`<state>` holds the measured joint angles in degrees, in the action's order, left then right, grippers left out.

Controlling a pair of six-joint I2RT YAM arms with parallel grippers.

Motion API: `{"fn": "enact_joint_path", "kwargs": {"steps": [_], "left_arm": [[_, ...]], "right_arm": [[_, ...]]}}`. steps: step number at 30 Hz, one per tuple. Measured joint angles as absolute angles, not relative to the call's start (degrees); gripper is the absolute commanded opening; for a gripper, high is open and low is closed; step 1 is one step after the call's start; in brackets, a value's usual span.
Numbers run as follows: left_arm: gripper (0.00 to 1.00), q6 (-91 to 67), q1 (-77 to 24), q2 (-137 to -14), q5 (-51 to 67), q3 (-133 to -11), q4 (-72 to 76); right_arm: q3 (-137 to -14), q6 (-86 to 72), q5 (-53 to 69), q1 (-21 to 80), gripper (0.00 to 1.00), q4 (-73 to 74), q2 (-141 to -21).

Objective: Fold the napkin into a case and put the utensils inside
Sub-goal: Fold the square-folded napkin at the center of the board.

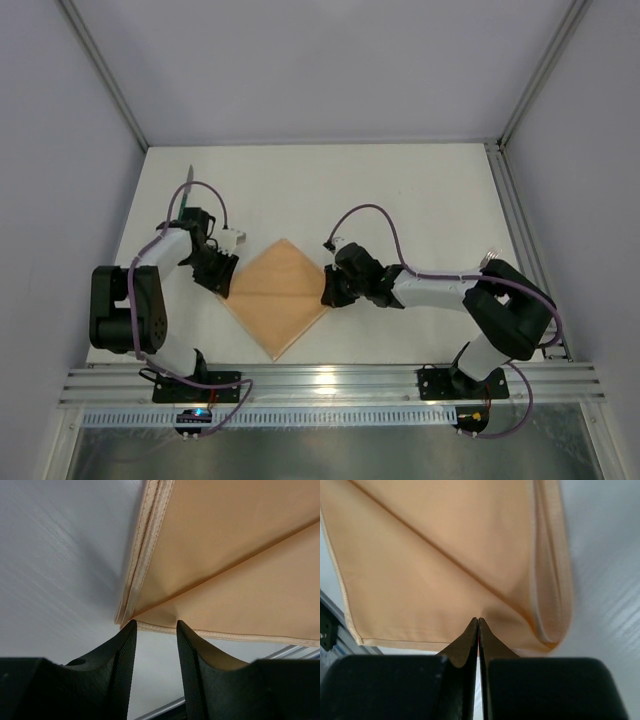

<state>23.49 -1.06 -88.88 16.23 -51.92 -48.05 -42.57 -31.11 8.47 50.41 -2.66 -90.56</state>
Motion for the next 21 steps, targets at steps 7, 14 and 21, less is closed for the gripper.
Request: {"fn": "enact_joint_path", "kwargs": {"steps": [7, 14, 21], "left_arm": [[0.38, 23.4, -1.1, -89.8, 15.0, -50.5, -45.6], [0.38, 23.4, -1.1, -89.8, 15.0, -50.5, -45.6], [0.39, 23.4, -1.1, -89.4, 15.6, -50.5, -45.6]], "right_arm": [[-39.1, -32.9, 6.1, 47.7, 0.04, -3.6, -90.3], [-38.7, -33.3, 5.1, 46.4, 0.10, -2.2, -86.0], [-38.5, -41.9, -0.4, 46.0, 0.35, 2.7, -76.4]]}}
